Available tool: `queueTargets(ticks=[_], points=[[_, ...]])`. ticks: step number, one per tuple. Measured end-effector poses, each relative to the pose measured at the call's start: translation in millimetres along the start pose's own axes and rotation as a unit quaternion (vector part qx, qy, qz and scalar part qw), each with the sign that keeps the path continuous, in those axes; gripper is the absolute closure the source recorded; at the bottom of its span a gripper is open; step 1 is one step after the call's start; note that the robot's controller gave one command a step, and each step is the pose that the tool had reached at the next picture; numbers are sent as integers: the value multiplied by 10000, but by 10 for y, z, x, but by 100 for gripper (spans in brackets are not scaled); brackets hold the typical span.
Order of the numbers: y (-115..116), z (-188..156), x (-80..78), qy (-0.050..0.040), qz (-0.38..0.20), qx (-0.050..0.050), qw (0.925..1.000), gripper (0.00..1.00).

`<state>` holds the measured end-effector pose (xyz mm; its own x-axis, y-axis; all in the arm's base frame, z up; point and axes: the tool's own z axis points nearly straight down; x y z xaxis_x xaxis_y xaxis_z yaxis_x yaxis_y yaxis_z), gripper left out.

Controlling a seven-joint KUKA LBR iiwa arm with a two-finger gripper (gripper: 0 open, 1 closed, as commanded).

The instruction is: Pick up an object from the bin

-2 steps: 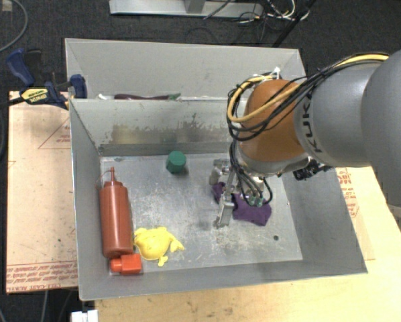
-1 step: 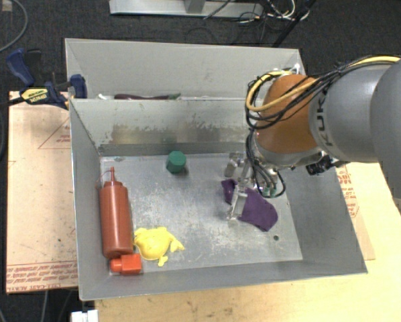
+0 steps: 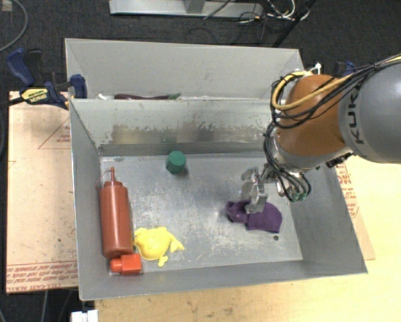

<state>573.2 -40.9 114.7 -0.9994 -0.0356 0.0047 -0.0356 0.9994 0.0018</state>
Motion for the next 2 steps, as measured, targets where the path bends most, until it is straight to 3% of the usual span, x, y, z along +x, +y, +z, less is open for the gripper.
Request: queueTargets(ticks=[1, 2], points=[[-1, 0, 0, 0, 1, -1, 10000, 100], [-58, -1005, -34, -18, -58, -3, 10000, 100]])
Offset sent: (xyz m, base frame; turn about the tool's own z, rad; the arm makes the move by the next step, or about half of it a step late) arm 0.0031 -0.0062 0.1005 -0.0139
